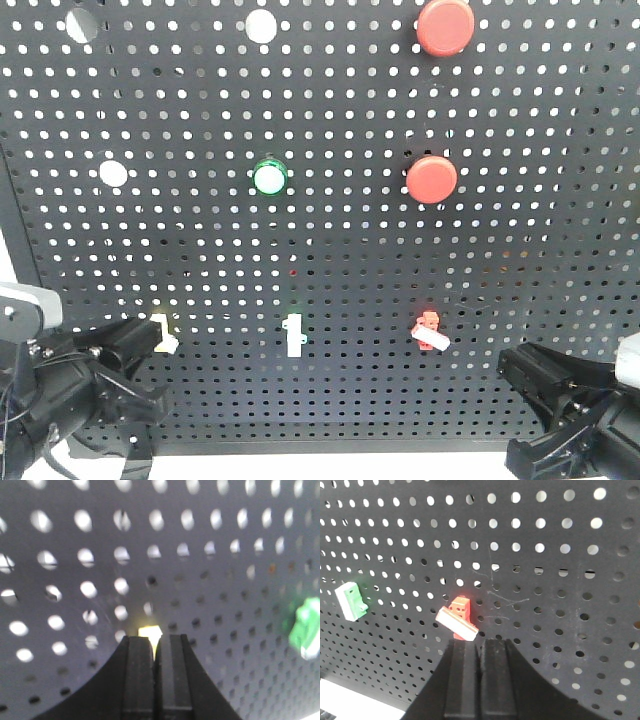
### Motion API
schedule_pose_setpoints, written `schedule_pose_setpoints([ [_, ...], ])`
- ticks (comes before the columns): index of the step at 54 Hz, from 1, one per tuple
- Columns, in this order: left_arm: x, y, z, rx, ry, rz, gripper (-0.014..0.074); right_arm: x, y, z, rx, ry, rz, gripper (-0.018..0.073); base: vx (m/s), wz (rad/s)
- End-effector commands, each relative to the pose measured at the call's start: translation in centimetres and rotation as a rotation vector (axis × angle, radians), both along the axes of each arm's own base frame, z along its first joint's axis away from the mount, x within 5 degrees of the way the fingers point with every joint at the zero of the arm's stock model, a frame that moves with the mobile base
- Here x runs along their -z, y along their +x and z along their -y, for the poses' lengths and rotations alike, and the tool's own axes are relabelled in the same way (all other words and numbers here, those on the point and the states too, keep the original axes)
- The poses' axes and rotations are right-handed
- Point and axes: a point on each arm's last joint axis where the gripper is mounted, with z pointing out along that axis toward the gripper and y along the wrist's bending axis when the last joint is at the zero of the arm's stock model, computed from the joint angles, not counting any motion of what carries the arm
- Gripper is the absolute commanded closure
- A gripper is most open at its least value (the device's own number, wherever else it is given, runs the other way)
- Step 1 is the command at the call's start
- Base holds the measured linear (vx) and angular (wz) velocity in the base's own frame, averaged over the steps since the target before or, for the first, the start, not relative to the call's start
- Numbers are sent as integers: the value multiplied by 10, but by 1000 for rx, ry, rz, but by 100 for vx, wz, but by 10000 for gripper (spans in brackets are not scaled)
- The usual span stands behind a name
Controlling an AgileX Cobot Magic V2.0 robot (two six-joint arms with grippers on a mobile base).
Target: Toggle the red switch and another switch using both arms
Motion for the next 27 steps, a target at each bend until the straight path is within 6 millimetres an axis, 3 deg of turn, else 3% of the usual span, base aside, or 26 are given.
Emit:
schedule_pose_setpoints([
  [1, -27, 1, -1, -28, -114, 136, 594, -20, -1, -3, -30, 47, 102, 566, 0, 0],
  [27, -16, 1, -1, -32, -85, 24, 594, -20, -1, -3, -28, 44, 99, 566, 0, 0],
])
